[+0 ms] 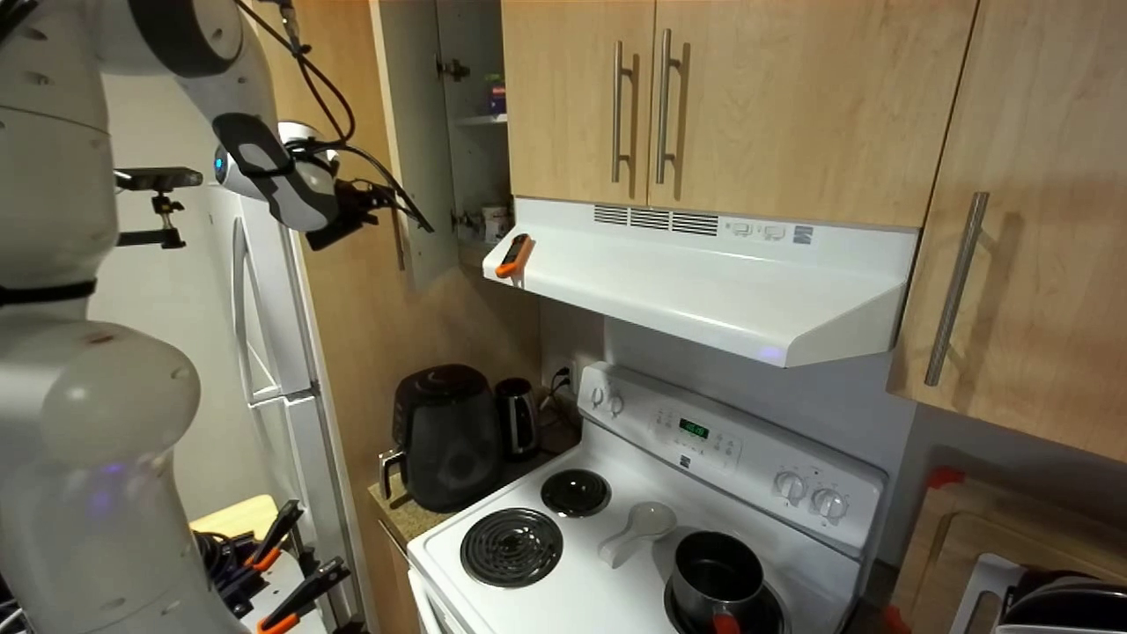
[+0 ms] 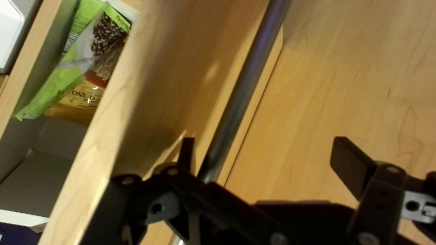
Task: Open the top left cabinet door
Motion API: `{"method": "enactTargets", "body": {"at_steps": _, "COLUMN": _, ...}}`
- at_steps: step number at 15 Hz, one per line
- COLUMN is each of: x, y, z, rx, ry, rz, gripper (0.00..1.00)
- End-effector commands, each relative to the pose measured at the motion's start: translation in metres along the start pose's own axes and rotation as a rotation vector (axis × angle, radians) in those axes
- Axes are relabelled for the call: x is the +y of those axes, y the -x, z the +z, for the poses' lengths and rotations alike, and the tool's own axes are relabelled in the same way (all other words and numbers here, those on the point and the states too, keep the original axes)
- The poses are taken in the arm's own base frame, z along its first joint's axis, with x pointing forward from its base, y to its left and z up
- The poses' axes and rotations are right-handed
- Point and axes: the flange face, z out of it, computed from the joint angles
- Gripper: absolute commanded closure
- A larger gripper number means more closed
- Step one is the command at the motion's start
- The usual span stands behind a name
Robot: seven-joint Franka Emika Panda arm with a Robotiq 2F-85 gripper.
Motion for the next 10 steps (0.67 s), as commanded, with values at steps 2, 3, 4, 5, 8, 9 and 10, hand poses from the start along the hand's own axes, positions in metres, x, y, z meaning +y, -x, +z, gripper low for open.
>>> {"method": "enactTargets", "body": {"at_steps": 2, "x": -0.028, "y": -0.018, "z": -0.015, "rx": 0.002, "ry": -0.025, "rz": -0.082, "gripper": 0.00}}
{"method": "enactTargets", "body": {"at_steps": 3, "x": -0.027, "y": -0.018, "z": -0.014, "rx": -0.020, "ry": 0.012, "rz": -0.090, "gripper": 0.00}}
{"method": "enactTargets", "body": {"at_steps": 4, "x": -0.028, "y": -0.020, "z": -0.014, "rx": -0.039, "ry": 0.050, "rz": -0.101, "gripper": 0.00}}
{"method": "enactTargets", "body": {"at_steps": 5, "x": -0.030, "y": -0.025, "z": -0.014, "rx": -0.060, "ry": 0.083, "rz": -0.114, "gripper": 0.00}}
{"method": "enactTargets", "body": {"at_steps": 8, "x": -0.046, "y": -0.042, "z": -0.022, "rx": -0.087, "ry": 0.139, "rz": -0.144, "gripper": 0.00}}
{"method": "enactTargets", "body": {"at_steps": 9, "x": -0.052, "y": -0.045, "z": -0.025, "rx": -0.094, "ry": 0.151, "rz": -0.151, "gripper": 0.00}}
{"method": "enactTargets", "body": {"at_steps": 10, "x": -0.061, "y": -0.048, "z": -0.027, "rx": -0.101, "ry": 0.161, "rz": -0.162, "gripper": 0.00}}
